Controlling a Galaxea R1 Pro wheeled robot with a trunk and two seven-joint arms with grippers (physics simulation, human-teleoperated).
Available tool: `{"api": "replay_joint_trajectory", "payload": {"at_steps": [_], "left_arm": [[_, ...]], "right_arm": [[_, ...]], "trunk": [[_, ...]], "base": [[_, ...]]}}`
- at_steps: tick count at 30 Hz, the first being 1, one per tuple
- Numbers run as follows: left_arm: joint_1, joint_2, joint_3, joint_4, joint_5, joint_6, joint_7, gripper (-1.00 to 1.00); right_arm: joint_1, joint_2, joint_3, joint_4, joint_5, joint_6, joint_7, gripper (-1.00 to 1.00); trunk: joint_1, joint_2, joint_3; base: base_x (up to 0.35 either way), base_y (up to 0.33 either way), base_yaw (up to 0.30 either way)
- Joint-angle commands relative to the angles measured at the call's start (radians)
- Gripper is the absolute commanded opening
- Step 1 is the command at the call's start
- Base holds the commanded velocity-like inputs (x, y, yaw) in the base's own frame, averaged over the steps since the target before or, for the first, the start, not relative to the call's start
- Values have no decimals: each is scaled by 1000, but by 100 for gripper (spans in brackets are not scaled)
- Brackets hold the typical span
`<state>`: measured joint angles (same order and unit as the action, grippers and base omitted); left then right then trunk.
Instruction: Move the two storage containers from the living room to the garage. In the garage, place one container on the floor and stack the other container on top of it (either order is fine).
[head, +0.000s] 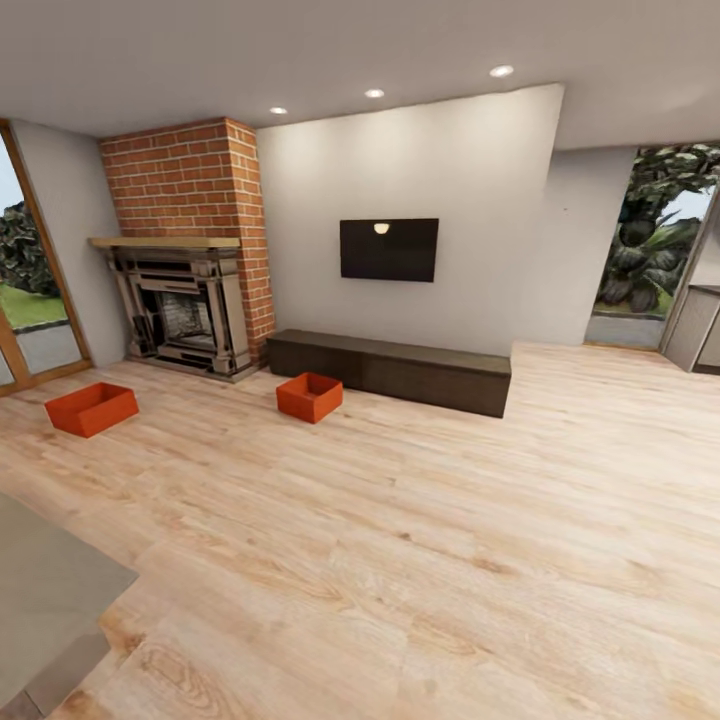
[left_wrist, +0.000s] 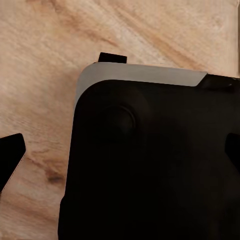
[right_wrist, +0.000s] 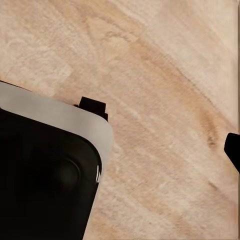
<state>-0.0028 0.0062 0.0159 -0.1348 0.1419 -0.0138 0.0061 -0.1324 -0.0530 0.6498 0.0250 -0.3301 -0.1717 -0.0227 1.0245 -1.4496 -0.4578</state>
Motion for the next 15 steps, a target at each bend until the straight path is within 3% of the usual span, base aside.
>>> {"api": "replay_joint_trajectory", "payload": {"at_steps": [1,15], "left_arm": [[0,0,1,0,7,-1,1,100],[0,0,1,0,7,-2,1,100]], "right_arm": [[-1,1,9,3,-7,-6,-1,100],[-1,0,8,3,-7,-6,-1,100]], "trunk": [[1,0,-1],[1,0,-1]], "base": [[323,0,0],[323,0,0]]}}
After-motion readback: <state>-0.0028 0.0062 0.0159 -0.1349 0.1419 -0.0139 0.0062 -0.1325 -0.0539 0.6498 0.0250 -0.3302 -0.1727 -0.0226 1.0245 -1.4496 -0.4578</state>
